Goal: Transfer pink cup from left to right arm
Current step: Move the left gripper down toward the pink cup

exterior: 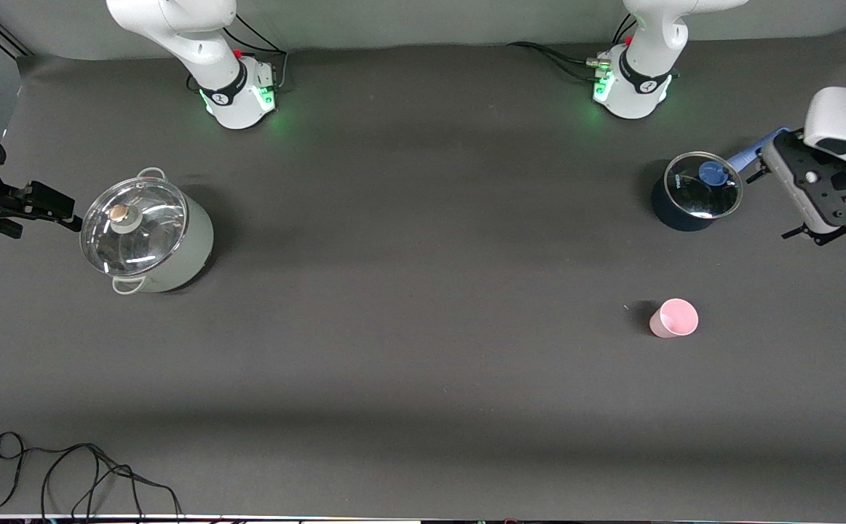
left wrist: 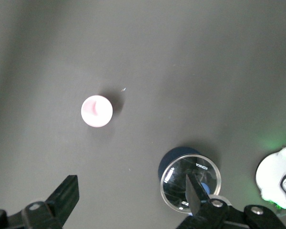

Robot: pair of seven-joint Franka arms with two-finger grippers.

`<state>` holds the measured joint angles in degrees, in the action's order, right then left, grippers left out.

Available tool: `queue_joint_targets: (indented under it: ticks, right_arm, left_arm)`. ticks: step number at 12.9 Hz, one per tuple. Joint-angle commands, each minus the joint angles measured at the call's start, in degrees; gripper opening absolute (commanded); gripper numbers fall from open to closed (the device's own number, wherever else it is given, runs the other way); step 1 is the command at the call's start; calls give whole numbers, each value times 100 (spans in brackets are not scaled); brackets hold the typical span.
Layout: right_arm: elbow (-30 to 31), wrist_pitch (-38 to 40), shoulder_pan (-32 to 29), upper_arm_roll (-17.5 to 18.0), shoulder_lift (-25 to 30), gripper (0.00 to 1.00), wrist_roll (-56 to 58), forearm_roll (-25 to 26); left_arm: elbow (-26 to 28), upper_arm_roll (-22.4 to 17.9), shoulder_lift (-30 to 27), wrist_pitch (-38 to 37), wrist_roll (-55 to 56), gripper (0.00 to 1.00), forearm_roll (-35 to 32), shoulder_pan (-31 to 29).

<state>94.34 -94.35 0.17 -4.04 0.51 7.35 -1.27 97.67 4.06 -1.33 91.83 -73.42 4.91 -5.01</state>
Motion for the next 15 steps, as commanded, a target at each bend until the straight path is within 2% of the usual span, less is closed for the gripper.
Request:
queue_joint_targets:
  ticks: [1,4,8,12,14,15]
  right_arm:
    - [-74,48,26,-9,1,100,-75,39]
    - [-65,48,26,-18,10,100,-75,39]
    - [-65,48,26,-9,1,100,-75,39]
    - [-65,48,26,-9,-7,100,-75,39]
    - [-65,48,26,-9,-34,100,-75,39]
    - [-74,48,26,-9,-34,100,-75,39]
  left_arm:
    - [-248,25,342,-201,-1511,99,797,-569]
    - [-397,25,799,-438,-2595,99,1694,-1175]
    - [-503,25,1773,-667,-3843,99,2863,-1966]
    - [-862,34,2889,-667,-5048,99,3410,-2459]
    - [-924,34,3479,-658,-5557,98,3901,-2714]
    - [-1012,42,3803,-658,-5847,96,3973,-2750]
